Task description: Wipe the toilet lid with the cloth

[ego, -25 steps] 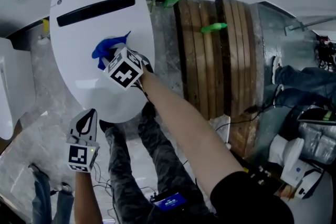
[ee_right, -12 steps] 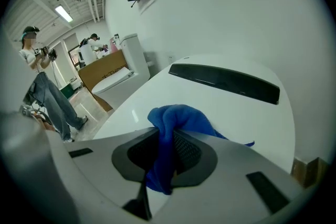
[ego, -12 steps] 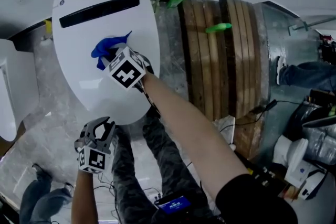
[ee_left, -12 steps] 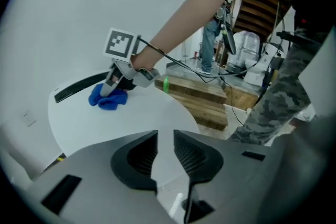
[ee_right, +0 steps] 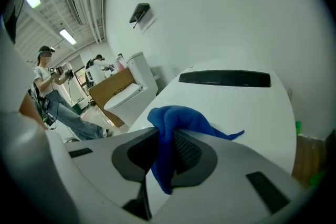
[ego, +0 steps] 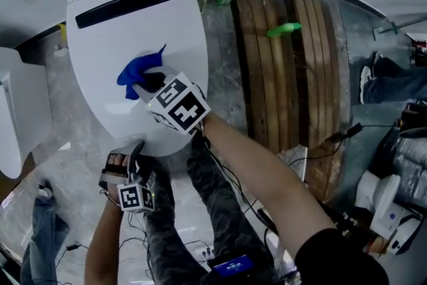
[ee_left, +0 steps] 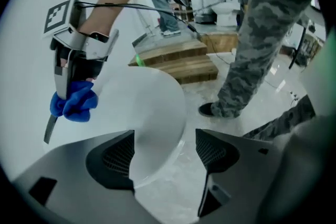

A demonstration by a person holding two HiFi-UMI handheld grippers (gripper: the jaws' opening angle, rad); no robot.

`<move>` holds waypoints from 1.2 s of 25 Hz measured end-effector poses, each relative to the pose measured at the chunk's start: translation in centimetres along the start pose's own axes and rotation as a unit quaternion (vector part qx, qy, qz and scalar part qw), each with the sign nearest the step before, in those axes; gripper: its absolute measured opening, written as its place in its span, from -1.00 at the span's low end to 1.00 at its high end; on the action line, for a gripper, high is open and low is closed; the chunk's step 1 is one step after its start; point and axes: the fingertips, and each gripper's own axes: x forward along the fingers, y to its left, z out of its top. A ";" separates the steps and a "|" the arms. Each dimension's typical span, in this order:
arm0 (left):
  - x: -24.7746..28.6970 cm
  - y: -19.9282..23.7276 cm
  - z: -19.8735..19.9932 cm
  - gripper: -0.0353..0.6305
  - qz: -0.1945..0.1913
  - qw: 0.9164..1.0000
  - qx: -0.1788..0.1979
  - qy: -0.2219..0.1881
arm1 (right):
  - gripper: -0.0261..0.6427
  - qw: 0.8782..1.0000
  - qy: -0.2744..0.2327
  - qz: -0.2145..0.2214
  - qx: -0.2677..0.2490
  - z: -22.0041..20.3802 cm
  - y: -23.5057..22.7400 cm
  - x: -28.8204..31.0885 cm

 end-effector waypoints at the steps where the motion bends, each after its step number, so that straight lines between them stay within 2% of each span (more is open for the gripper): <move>1: 0.4 -0.2 -0.2 0.16 0.015 1.000 0.016 0.008 | -0.72 1.000 -0.010 -0.003 0.007 -0.1 -0.2 -0.6; 4: 1.0 -0.2 -0.3 0.22 0.069 0.996 0.051 0.020 | -0.72 0.999 -0.028 -0.012 0.022 -0.7 -0.9 -2.7; 7: 1.4 0.5 -0.8 0.22 0.123 0.989 0.075 0.035 | -0.72 0.998 -0.040 -0.024 0.030 -1.2 -1.7 -4.5; 9: 1.7 0.9 -0.9 0.25 0.139 0.986 0.079 0.045 | -0.72 0.998 -0.050 -0.029 0.037 -1.5 -2.1 -5.6; 13: 1.8 0.9 -0.9 0.28 0.139 0.986 0.076 0.043 | -0.72 0.996 -0.064 -0.035 0.047 -2.0 -2.6 -7.4; 20: 1.2 1.1 -0.7 0.28 0.115 0.990 0.075 0.044 | -0.72 0.994 -0.079 -0.047 0.067 -2.6 -3.9 -9.6; 30: -5.2 2.0 2.5 0.25 0.110 0.992 0.054 0.016 | -0.72 0.984 -0.125 -0.079 0.103 -0.1 -5.9 -16.4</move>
